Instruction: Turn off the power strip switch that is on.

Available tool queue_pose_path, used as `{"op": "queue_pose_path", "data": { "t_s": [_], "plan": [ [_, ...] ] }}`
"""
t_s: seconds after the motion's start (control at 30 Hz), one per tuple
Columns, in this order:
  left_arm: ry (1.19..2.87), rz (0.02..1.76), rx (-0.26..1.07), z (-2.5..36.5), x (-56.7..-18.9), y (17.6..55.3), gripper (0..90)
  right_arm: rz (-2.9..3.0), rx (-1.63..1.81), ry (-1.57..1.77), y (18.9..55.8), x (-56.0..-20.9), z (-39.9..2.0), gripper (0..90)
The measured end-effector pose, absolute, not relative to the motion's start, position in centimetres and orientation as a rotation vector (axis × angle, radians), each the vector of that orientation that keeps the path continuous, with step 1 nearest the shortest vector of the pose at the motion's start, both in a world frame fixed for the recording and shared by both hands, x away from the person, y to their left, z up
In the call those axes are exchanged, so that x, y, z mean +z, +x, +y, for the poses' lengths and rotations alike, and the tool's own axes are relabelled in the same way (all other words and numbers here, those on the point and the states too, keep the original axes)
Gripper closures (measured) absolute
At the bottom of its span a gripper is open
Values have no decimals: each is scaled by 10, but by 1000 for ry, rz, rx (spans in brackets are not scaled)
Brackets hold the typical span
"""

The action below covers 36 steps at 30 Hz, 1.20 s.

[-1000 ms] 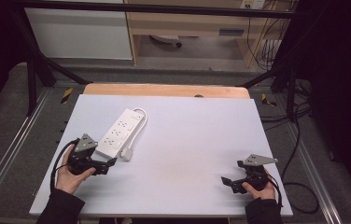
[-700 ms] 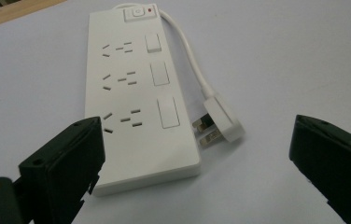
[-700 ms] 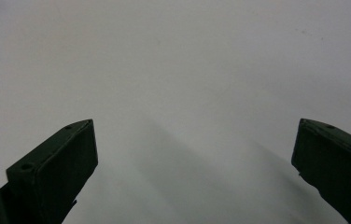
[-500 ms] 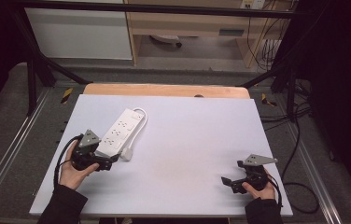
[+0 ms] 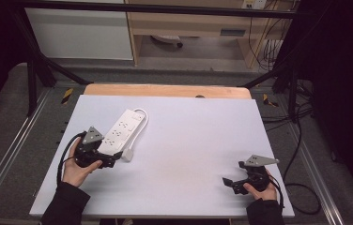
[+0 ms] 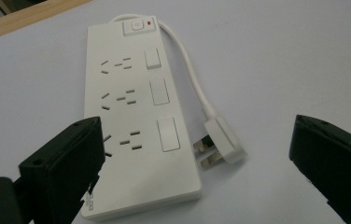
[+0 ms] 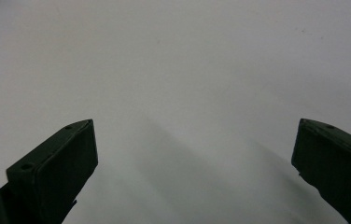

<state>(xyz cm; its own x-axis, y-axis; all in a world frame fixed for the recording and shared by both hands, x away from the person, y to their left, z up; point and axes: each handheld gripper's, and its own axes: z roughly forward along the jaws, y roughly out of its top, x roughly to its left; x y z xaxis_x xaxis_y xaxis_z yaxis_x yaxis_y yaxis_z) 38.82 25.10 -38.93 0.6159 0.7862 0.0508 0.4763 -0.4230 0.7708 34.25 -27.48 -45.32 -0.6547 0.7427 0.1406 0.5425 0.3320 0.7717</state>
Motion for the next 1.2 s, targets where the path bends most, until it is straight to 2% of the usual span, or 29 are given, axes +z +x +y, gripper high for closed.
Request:
{"op": "queue_pose_path", "data": {
  "t_s": [1.2],
  "plan": [
    [2087,1024,548,239,-388,412,39,2363,1226,1164,342,-453,-275,9]
  ]
}}
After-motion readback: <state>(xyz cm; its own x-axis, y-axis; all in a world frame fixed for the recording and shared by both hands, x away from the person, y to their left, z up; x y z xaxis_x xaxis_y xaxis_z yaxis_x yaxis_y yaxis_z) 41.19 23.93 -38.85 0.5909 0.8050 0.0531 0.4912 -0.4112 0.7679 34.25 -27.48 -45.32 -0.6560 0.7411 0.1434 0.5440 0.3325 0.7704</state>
